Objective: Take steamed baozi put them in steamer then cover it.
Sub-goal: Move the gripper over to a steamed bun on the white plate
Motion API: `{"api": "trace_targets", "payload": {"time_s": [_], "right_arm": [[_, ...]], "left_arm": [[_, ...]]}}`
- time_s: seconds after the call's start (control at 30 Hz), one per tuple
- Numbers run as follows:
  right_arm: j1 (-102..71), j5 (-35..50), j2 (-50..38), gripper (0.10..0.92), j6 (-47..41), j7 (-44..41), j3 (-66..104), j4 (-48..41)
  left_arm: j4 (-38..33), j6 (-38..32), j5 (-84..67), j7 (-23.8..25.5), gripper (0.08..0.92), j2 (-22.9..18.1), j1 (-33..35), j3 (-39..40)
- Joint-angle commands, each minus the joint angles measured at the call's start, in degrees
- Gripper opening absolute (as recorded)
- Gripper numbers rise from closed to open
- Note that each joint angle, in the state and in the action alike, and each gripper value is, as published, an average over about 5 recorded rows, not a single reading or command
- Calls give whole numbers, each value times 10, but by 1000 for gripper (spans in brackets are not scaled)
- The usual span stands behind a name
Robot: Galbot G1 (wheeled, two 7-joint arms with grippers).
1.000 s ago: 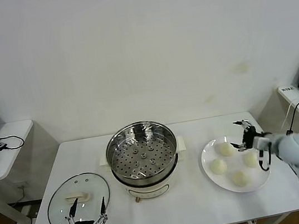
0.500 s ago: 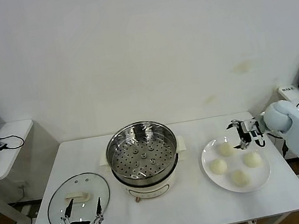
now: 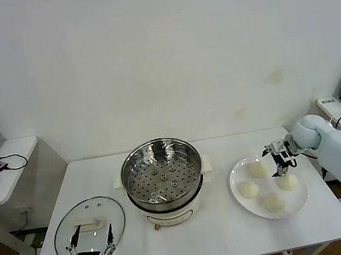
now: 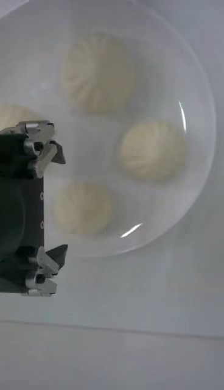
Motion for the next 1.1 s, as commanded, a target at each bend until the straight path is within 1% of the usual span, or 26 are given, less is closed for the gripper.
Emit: {"api": "trace_targets", "payload": {"time_s": [0.03,0.27,0.53,0.63,0.97,1.1], "right_arm": [[14,-11,30,782,-1,2,-17,-44],[17,-33,55,726,1,8,-17,-75],[9,-40,64,672,-2,11,-18,-80],[7,-43,65,646,-3,13,-17,-80],[8,-42,63,517,-8,17,-16,-72],[14,-22,52,503,-12,13,-18,-55]], "left_arm": [[1,-4,0,0,823,0,0,-1],[2,-6,0,0,823,1,-1,-4],[1,-7,1,0,823,1,1,-7],[-1,-7,1,0,823,1,1,-7],[-1,-11,2,-1,823,1,2,-6],[-2,-12,2,-1,823,1,2,-6]]}}
